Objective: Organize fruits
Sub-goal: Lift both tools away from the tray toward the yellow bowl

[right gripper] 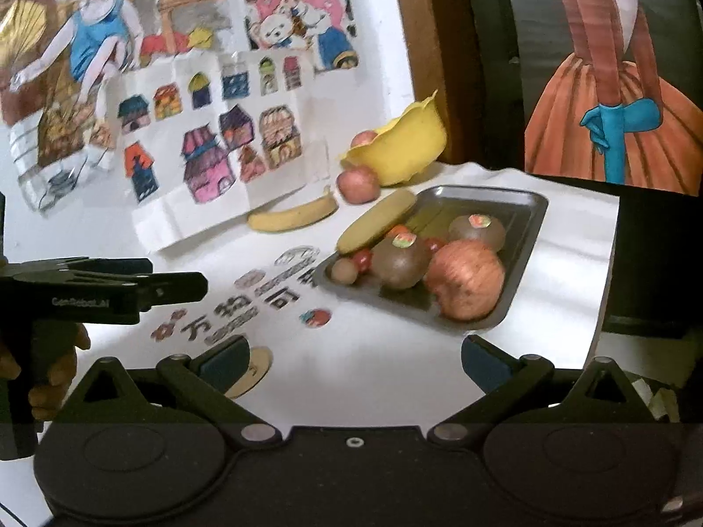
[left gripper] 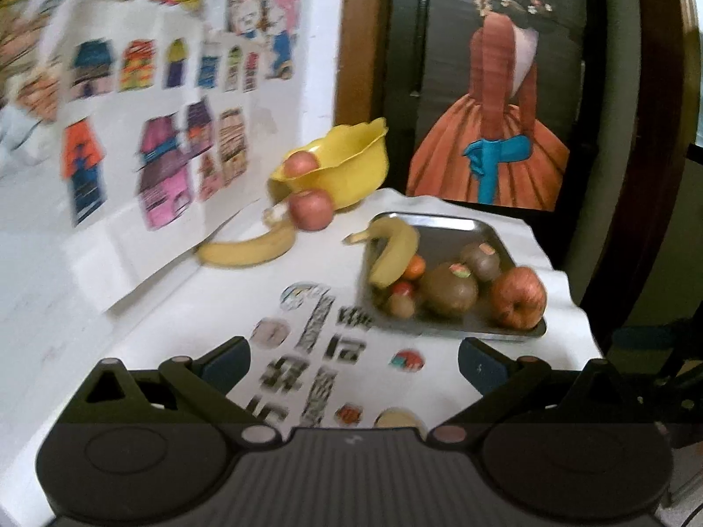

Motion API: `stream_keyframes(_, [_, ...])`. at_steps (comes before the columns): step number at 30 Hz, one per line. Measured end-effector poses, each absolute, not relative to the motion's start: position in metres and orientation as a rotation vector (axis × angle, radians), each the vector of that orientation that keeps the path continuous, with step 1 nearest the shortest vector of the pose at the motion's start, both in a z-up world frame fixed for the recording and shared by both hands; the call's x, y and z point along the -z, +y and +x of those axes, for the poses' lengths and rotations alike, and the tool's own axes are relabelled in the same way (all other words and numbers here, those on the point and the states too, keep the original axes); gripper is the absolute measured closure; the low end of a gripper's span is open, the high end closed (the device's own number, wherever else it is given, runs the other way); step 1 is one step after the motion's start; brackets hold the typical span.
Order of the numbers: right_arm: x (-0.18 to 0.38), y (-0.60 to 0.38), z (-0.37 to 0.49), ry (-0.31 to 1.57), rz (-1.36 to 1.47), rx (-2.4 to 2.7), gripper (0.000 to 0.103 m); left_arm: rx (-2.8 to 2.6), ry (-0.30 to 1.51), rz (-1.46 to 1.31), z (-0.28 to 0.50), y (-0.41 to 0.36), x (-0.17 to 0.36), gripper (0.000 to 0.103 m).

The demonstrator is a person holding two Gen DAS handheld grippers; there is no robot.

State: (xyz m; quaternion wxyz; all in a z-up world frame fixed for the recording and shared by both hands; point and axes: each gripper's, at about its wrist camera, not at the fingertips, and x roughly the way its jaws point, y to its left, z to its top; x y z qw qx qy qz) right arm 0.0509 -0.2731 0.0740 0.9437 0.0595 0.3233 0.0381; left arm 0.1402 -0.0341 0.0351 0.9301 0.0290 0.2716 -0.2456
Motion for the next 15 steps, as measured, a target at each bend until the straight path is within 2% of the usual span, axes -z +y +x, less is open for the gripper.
stream_keyframes(15, [-0.079,-0.209,0.047,0.691,0.003,-0.181,0.001,0.332,0.597,-0.013,0.119,0.048,-0.018,0.0])
